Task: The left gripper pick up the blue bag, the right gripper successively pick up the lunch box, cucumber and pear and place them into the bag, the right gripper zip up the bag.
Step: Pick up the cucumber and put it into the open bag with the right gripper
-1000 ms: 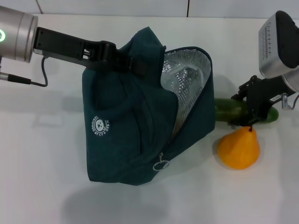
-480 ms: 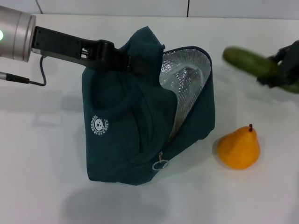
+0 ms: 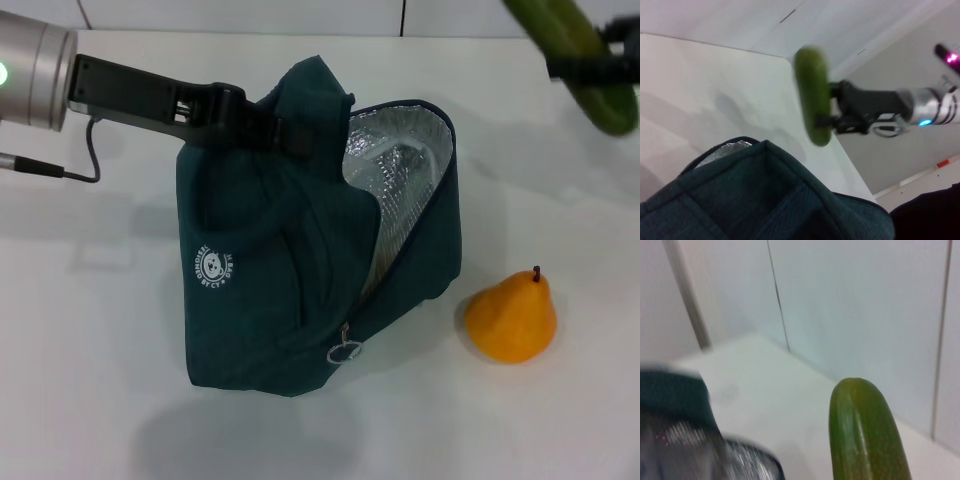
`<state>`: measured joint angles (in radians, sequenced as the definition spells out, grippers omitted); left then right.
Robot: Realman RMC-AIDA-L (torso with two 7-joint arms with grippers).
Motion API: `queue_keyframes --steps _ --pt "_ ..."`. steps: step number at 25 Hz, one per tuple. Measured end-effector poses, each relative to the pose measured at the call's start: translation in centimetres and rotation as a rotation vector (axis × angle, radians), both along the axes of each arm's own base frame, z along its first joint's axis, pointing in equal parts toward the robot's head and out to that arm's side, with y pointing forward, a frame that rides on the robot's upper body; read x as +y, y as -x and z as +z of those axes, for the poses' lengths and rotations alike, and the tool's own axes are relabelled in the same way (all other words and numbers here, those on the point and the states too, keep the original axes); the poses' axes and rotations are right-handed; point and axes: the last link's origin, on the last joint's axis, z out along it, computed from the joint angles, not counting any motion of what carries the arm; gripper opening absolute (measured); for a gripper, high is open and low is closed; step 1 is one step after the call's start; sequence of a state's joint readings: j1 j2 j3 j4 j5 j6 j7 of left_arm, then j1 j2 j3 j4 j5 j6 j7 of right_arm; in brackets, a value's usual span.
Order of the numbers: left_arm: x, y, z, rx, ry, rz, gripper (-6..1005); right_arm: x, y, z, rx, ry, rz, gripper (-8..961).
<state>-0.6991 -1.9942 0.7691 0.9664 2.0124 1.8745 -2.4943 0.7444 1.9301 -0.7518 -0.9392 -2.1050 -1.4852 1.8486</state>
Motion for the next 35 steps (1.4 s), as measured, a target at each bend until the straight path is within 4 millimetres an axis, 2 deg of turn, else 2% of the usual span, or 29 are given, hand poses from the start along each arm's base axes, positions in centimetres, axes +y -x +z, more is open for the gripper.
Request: queue_keyframes --steps 3,5,13,22,27,35 --pt "0.0 0.0 0.0 0.000 0.000 0.000 39 -0.2 1.9 0.5 0.171 -0.003 0.029 641" --pt "0.0 0.1 -0.1 -0.002 0.002 0.000 39 -0.4 2.7 0.0 0.276 0.011 0.036 642" --pt "0.1 0.6 -0.5 -0.008 0.013 0.016 40 -1.7 4.6 -5.5 0.467 0.126 0.067 642" --pt "0.2 0.8 -0.4 -0.008 0.001 0.024 39 -3.5 5.1 -10.0 0.617 0.207 0.092 642" --pt "0.1 1.1 -0.4 -0.009 -0.003 0.036 39 -5.0 4.5 -12.3 0.649 0.240 0.087 642" --pt "-0.4 2.0 -0.2 -0.019 -0.018 0.053 39 -6.2 4.0 -13.7 0.640 0.267 0.088 641"
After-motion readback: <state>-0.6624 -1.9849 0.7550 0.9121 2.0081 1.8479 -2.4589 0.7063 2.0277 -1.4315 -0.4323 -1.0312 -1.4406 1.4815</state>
